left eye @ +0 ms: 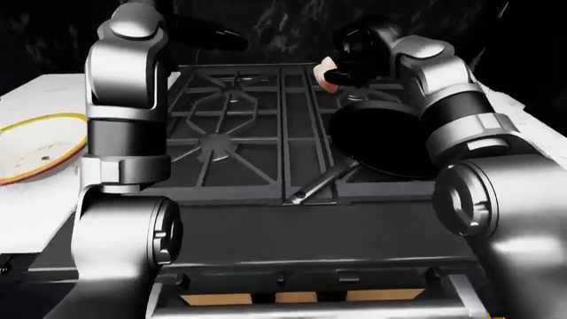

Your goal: Pick the scallop from the pan and place it in the bowl.

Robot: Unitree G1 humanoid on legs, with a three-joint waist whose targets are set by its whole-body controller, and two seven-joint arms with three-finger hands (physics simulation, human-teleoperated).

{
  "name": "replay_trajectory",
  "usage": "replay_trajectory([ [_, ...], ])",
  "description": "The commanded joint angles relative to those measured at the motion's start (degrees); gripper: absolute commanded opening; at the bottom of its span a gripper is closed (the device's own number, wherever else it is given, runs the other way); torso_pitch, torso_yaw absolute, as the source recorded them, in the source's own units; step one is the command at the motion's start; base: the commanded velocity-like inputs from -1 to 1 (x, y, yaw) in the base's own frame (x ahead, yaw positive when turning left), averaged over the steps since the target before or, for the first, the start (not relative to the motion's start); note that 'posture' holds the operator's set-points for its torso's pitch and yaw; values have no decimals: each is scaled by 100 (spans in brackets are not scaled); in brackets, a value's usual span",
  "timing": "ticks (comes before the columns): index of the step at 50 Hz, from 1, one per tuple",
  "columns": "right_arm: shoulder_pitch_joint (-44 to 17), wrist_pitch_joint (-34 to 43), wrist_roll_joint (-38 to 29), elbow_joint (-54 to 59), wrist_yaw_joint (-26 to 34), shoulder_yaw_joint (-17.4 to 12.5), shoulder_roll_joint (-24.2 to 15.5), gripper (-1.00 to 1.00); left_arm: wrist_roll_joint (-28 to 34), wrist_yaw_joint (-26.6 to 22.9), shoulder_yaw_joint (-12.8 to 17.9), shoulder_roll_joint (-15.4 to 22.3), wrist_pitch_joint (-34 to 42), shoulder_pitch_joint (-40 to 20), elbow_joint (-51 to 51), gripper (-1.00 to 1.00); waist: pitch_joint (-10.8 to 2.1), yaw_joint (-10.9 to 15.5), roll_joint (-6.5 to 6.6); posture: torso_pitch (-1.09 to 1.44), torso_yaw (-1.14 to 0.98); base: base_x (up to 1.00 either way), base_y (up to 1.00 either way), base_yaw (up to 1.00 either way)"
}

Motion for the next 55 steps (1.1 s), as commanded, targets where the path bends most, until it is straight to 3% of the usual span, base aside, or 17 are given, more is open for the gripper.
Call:
replay_trajectory([
  [1, -299, -175, 31, -318, -96, -69, -128, -100, -2, 9, -14, 30, -229, -302, -253, 100, -188, -71, 10, 0, 0, 0, 0, 0],
  [13, -296, -123, -4, -343, -73, -76, -178, -100, 35, -16, -38, 74, -243, -445, -158, 100, -17, -72, -283, 0, 0, 0, 0, 0],
  [14, -309, -116, -8, -339, -73, -76, -185, -100, 43, -27, -34, 89, -249, -452, -147, 100, -143, -68, -261, 0, 0, 0, 22, 0],
  [16, -309, -120, -5, -341, -64, -78, -180, -100, 53, -34, -26, 100, -250, -455, -146, 100, -194, -60, -530, 0, 0, 0, 38, 0],
  [18, -257, -151, 0, -349, -53, -78, -164, -100, 59, -34, -24, 89, -255, -425, -160, 100, -281, -56, -1060, 0, 0, 0, 52, 0],
  [19, -271, -139, 2, -345, -44, -81, -176, -100, 61, -33, -23, 85, -257, -425, -158, 100, -163, -82, -777, 0, 0, 0, 52, 0],
  [20, -277, -130, 7, -346, -38, -86, -181, -100, 63, -33, -23, 82, -256, -428, -157, 100, -333, -47, -797, 0, 0, 0, 52, 0],
  [22, -262, -135, 12, -355, -31, -89, -188, -100, 60, -34, -20, 69, -241, -446, -163, 100, -421, -51, -744, 0, 0, 0, 52, 0],
  [30, -236, -153, 33, -370, -8, -89, -187, -100, 57, -36, -22, 49, -195, -462, -208, 100, -290, -63, -322, 0, 0, 0, 51, 0],
  [33, -230, -148, 35, -387, 3, -83, -188, -100, 55, -37, -24, 40, -180, -427, -256, 100, -301, -119, 30, 0, 0, 0, 45, 0],
  [34, -219, -154, 34, -386, 4, -80, -190, -100, 54, -35, -19, 45, -186, -429, -245, 100, -363, -140, 274, 0, 0, 0, 41, 0],
  [35, -220, -156, 33, -385, 1, -79, -191, -100, 55, -36, -19, 49, -185, -434, -243, 100, -446, -196, 346, 0, 0, 0, 34, 0],
  [36, -230, -164, 37, -382, -15, -84, -194, -100, 56, -36, -22, 48, -182, -439, -241, 100, -231, -88, 195, 0, 0, 0, 0, 0],
  [43, -208, -179, 38, -386, -23, -80, -197, -100, 43, -26, -12, 43, -215, -400, -228, 100, -106, -179, 4, 0, 0, 0, 0, 0],
  [49, -207, -201, 38, -379, 2, -73, -179, -100, 42, -24, -19, 37, -203, -361, -276, 100, -137, -132, -110, 0, 0, 0, 1, 0],
  [50, -217, -199, 40, -377, 10, -75, -182, -100, 40, -26, -14, 43, -204, -371, -262, 100, -261, -116, -85, 0, 0, 0, 20, 0],
  [55, -287, -155, 28, -362, 40, -71, -198, -100, 37, -20, -22, 29, -223, -376, -238, 100, -332, -60, -377, 0, 0, -1, 28, 0],
])
